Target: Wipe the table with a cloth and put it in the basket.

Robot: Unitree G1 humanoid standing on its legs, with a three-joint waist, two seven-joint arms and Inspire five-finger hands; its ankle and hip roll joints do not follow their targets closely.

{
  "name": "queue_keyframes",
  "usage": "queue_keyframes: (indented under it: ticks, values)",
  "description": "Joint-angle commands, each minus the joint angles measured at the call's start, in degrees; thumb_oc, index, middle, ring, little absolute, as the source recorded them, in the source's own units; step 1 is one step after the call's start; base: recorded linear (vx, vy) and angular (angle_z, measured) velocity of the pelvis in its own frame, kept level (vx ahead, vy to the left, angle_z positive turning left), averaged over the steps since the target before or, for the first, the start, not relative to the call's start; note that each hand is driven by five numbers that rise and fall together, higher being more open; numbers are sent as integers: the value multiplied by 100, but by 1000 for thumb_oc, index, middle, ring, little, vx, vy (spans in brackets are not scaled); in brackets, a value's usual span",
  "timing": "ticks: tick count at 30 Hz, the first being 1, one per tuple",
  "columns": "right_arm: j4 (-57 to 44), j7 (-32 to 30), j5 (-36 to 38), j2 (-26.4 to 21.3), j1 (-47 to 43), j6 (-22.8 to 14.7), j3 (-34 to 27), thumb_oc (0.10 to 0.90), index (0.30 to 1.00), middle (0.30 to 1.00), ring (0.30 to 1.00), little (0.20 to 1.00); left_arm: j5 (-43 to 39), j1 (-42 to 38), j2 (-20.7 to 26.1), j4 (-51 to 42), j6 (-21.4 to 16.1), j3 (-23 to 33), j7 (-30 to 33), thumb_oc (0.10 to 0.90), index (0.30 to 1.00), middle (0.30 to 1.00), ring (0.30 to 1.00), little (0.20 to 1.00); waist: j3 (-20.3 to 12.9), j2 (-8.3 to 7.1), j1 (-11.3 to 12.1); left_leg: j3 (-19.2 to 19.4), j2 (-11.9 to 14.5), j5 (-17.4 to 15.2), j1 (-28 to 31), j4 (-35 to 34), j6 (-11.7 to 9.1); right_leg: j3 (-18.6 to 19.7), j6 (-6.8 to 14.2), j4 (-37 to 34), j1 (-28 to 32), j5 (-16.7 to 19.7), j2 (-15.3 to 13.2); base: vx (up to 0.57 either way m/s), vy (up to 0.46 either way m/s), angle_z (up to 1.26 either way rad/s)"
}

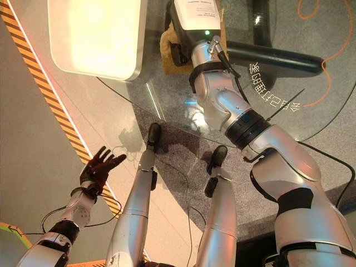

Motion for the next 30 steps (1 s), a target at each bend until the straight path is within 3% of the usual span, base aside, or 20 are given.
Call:
queue_keyframes:
  ticks: [1,11,19,30]
  values:
    - [-149,-927,295,-3,-309,-249,-583,100,300,300,300,200,-176,-51,298,-45,-658,418,541,800,900,900,900,900,-8,-117,17,538,-848,-419,224,182,886,-294,-294,-991,403,486,780,0,0,0]
    - [-708,-1374,684,-526,429,-558,-1435,100,300,300,300,200,-244,-210,490,-150,-1019,918,1159,800,900,900,900,900,-8,-238,-186,613,-794,-465,292,174,897,-233,-287,-969,426,468,807,-4,2,0]
    - [-1481,-1651,749,-638,1223,-784,-2123,100,300,300,300,200,-214,-455,679,-509,-1671,1465,1841,800,900,900,900,900,-8,-330,-369,674,-760,-535,341,233,891,-90,-290,-912,434,415,870,-18,12,-3]
    - [-2244,-1814,534,-535,2111,-1083,-2862,100,300,300,300,200,1553,-839,926,-1806,-2428,1834,3581,800,900,900,900,900,-8,-423,-487,721,-741,-584,417,237,885,43,-255,-891,511,409,948,0,0,0]
